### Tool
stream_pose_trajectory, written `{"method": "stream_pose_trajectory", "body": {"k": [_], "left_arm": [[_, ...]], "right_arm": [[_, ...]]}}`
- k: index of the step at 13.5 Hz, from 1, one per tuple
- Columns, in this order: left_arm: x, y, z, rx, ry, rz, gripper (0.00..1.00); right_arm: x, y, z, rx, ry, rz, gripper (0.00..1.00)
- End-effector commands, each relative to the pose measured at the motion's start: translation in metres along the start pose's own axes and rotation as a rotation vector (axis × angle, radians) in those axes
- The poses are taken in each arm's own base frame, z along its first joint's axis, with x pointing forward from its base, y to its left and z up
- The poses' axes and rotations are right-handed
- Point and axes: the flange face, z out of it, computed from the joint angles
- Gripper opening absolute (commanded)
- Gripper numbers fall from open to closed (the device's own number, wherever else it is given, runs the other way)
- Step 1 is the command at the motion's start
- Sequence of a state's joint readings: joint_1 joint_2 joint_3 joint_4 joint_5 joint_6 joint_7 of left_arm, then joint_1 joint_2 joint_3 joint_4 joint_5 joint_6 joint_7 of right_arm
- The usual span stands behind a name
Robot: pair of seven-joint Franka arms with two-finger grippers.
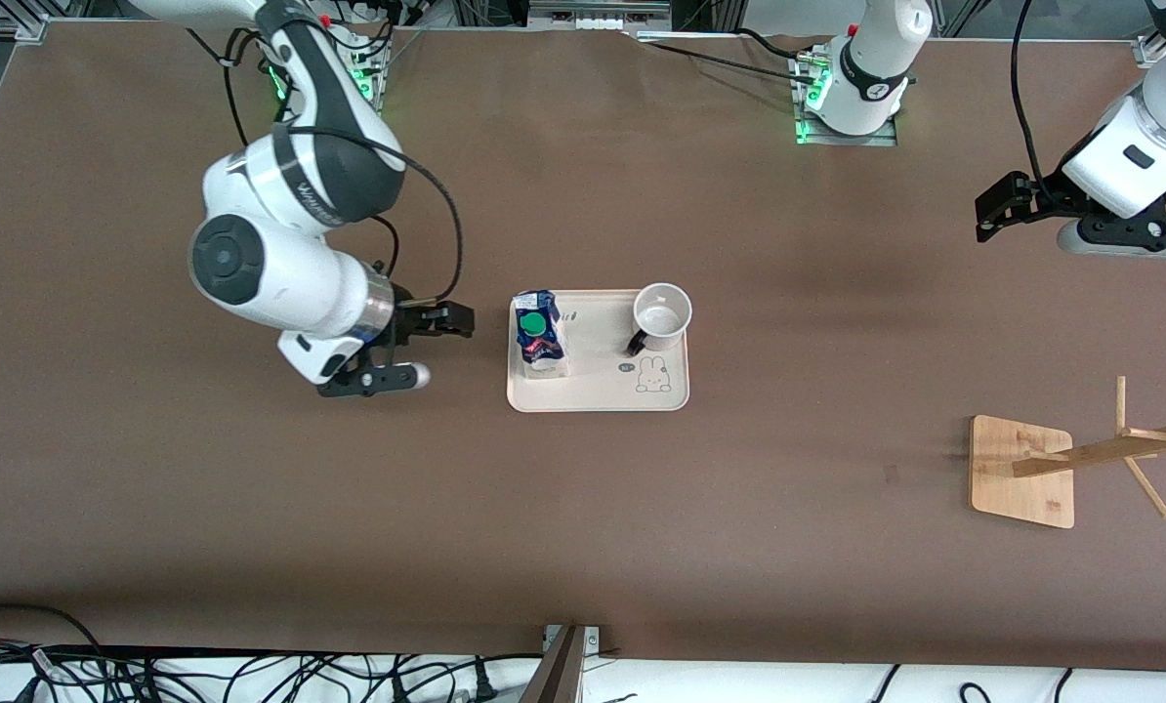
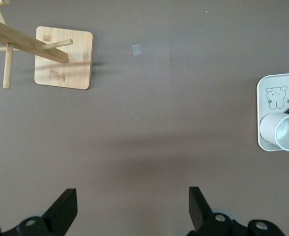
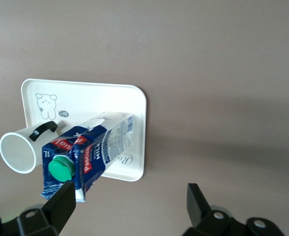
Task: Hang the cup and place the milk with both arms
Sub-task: 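Lower the right gripper onto the milk carton and close on it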
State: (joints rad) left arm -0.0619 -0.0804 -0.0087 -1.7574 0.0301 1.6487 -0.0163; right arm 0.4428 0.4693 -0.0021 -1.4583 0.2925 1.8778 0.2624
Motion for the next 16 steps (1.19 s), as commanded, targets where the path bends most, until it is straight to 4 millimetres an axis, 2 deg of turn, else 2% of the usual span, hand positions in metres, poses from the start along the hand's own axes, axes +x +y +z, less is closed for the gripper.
{"method": "stream_pose_trajectory", "body": {"k": [1, 4, 5, 8, 11, 13, 14, 16], "left_arm": [[0.005, 0.003, -0.007, 0.013, -0.005, -0.004, 1.00], [0.005, 0.003, -0.007, 0.013, -0.005, -0.004, 1.00], [0.005, 0.009, -0.007, 0.014, -0.004, 0.007, 1.00], [0.004, 0.005, -0.006, 0.014, -0.014, 0.004, 1.00], [0.005, 0.003, -0.004, 0.014, -0.017, 0.001, 1.00], [0.005, 0.003, -0.004, 0.014, -0.017, 0.001, 1.00], [0.005, 0.003, -0.004, 0.014, -0.017, 0.001, 1.00], [0.005, 0.003, -0.004, 0.014, -0.017, 0.001, 1.00]], "right_arm": [[-0.001, -0.013, -0.007, -0.001, 0.035, -0.012, 1.00], [-0.001, -0.027, -0.002, 0.033, 0.062, 0.011, 1.00], [-0.001, -0.033, 0.004, 0.038, 0.057, 0.012, 1.00], [-0.004, -0.046, 0.017, 0.037, 0.057, -0.007, 1.00], [-0.014, -0.068, 0.034, 0.027, 0.037, -0.042, 1.00], [-0.020, -0.080, 0.039, 0.021, 0.036, -0.062, 1.00], [-0.025, -0.092, 0.043, 0.026, 0.046, -0.081, 1.00], [-0.025, -0.096, 0.052, 0.021, 0.056, -0.060, 1.00]]}}
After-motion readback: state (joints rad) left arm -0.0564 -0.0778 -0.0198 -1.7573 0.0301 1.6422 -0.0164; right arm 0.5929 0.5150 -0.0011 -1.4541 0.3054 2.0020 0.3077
